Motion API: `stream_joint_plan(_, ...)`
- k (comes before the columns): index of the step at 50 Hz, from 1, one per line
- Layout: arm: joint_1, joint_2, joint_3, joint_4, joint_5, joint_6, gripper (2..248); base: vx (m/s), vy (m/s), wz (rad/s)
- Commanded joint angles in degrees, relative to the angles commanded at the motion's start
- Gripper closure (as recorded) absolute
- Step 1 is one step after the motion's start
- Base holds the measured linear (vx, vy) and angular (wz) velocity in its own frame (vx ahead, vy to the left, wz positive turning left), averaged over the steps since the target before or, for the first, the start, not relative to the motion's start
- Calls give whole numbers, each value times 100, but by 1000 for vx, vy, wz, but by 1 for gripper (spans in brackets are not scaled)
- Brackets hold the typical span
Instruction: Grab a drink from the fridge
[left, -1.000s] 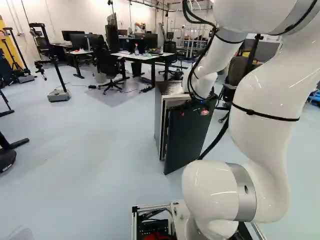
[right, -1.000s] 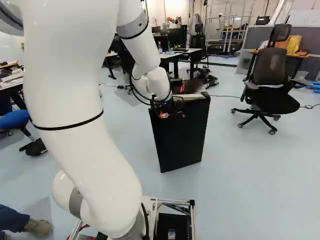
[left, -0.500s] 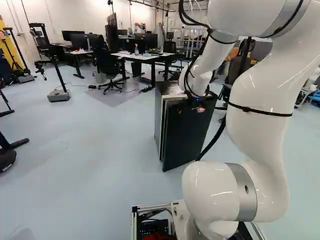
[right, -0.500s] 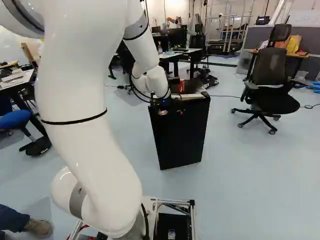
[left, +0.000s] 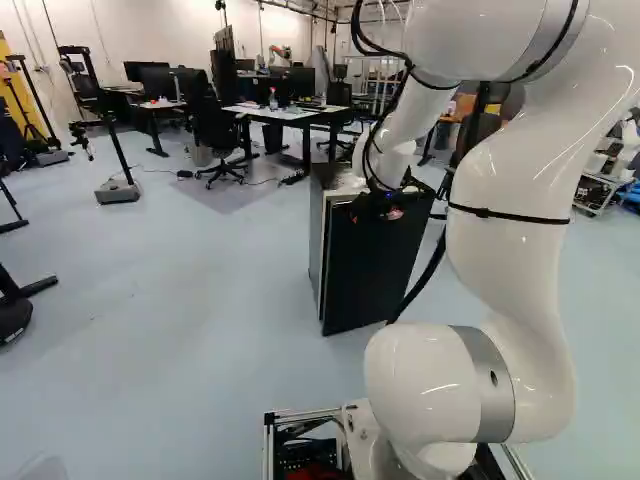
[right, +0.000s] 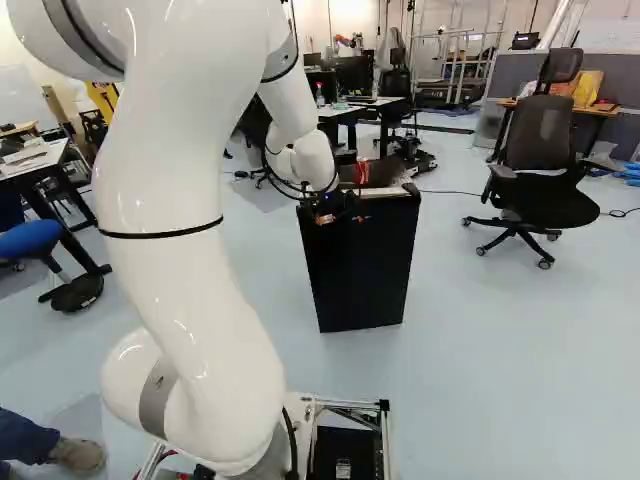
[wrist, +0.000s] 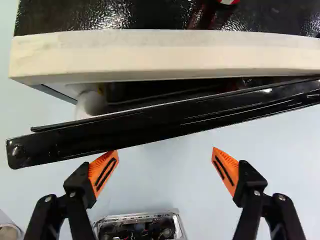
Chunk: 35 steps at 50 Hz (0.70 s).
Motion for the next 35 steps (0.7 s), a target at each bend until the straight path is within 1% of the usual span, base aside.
stream_joint_plan(14, 62, -168, -215, 0, 0, 0, 3, 0, 0, 0)
stream_joint_plan(35, 63, -173, -222, 0, 33, 0, 3, 0, 0, 0)
